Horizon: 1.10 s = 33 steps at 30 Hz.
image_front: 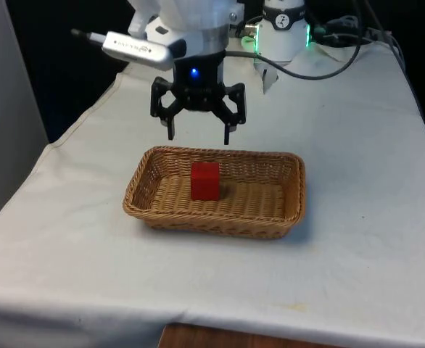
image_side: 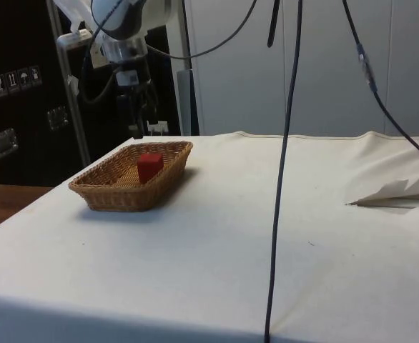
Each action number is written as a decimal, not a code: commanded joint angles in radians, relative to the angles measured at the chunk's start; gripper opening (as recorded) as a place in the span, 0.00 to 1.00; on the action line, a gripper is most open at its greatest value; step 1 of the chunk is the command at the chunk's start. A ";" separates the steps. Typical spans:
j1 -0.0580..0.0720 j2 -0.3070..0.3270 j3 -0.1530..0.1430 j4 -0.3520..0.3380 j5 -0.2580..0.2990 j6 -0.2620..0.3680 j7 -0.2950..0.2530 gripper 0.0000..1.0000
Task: Pick up the cube and place it into the basket.
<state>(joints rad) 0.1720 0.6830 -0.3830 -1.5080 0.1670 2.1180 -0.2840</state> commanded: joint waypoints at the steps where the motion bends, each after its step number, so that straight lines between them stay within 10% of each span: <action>1: 0.001 -0.009 -0.003 0.002 -0.005 -0.015 -0.002 1.00; 33: 0.001 -0.114 -0.029 0.018 -0.013 -0.105 -0.039 1.00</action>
<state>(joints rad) 0.1720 0.5810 -0.4100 -1.4810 0.1580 2.0140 -0.3180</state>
